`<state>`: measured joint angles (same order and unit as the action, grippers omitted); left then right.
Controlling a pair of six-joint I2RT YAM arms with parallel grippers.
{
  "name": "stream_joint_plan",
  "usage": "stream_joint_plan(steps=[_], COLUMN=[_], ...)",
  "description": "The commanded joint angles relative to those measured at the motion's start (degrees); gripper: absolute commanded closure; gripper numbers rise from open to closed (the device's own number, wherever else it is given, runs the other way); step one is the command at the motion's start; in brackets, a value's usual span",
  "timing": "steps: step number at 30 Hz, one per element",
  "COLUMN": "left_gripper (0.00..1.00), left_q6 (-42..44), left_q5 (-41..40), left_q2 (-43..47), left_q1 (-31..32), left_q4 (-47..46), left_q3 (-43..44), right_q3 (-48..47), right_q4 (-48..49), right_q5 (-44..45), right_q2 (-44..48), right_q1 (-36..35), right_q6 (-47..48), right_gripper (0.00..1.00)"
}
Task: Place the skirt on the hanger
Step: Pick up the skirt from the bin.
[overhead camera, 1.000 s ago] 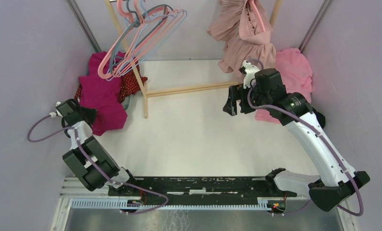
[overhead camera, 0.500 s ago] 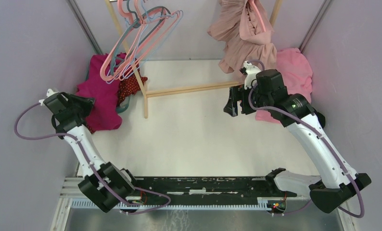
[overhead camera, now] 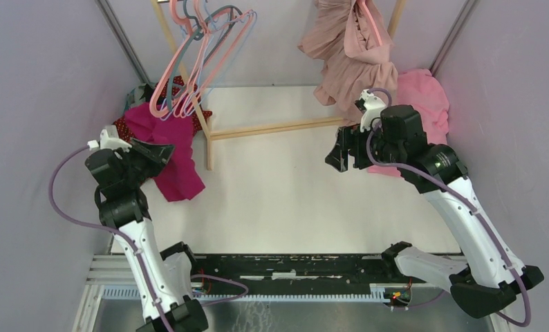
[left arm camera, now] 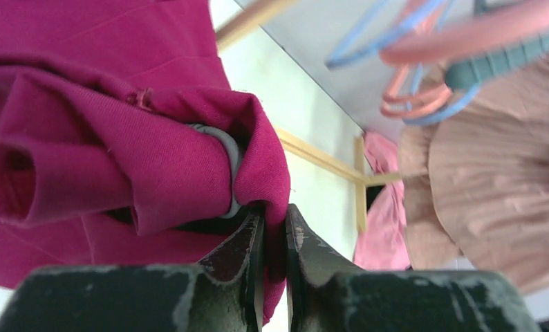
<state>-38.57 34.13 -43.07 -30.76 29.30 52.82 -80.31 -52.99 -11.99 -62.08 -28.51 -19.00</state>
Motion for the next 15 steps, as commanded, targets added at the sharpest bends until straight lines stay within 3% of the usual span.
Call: stream_joint_plan(steps=[1,3,6,15], left_gripper=[0.81,0.80,0.80,0.76], left_q6=[-2.0,-2.4,-2.1,-0.1], left_q5=[5.1,4.6,5.5,12.7], left_q2=[5.5,7.7,9.6,7.4], left_q1=[4.6,6.7,9.4,20.2], left_q4=[2.9,3.5,3.9,1.2], left_q3=[0.8,-0.7,-2.6,-5.1], right_q3=[-3.1,-4.3,-6.0,-6.1], right_q4=[-0.5,-1.7,-3.6,-5.6], right_q5=[0.4,1.6,3.2,5.6], right_q2=[2.0,2.6,3.4,6.1], right_q1=[-0.3,-0.4,-0.4,-0.4], right_q6=[-0.9,-0.9,-0.5,-2.0], right_gripper=[0.16,0.14,0.00,0.00])
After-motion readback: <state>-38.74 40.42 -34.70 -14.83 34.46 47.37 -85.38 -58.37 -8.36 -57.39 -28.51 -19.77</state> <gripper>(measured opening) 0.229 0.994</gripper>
